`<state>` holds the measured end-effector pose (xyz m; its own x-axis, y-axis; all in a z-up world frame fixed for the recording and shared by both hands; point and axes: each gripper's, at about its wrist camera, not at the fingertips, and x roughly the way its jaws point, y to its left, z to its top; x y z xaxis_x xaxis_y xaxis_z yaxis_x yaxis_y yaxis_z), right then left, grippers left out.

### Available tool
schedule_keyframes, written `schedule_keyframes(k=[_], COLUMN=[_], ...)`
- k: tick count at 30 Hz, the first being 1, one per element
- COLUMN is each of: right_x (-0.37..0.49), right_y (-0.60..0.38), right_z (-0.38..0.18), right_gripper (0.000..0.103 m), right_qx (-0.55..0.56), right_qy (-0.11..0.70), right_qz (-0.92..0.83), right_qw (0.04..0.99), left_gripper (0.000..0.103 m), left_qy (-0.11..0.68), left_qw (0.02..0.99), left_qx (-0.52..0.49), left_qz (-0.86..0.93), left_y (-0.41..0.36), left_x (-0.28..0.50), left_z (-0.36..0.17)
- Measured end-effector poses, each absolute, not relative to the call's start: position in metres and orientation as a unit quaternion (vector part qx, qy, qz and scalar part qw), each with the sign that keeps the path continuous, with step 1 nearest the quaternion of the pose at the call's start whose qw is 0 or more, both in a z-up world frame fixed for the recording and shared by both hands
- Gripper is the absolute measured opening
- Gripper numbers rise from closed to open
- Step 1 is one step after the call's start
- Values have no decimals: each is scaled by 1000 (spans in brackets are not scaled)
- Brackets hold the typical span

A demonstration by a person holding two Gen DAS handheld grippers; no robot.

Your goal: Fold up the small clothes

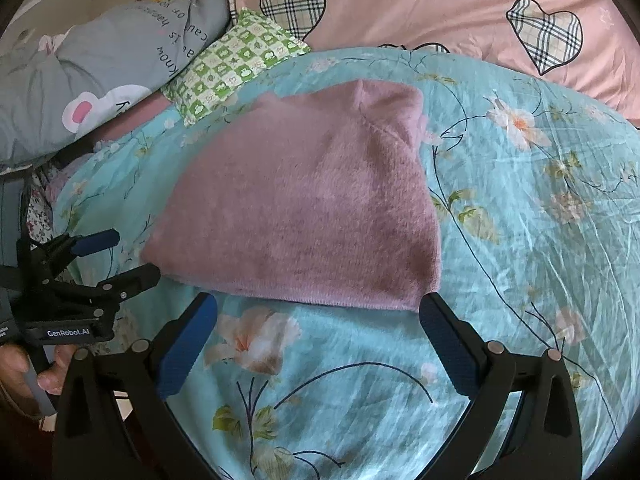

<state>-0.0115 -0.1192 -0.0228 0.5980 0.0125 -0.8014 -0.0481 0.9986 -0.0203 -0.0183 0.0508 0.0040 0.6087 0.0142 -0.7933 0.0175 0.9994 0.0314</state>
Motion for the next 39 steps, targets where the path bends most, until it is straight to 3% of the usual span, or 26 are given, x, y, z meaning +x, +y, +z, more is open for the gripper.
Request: schedule_keyframes(k=[39], right_x=[-5], right_y=[-110], right_z=[-19], right_gripper=[101], right_qx=[-26], right_qy=[452], right_qz=[21], right_qw=[892], left_gripper=[96], left_qy=[443], left_qw=[896], left_qx=[25], left_qz=[-2], left_y=[53], left_x=[-21], left_z=[6])
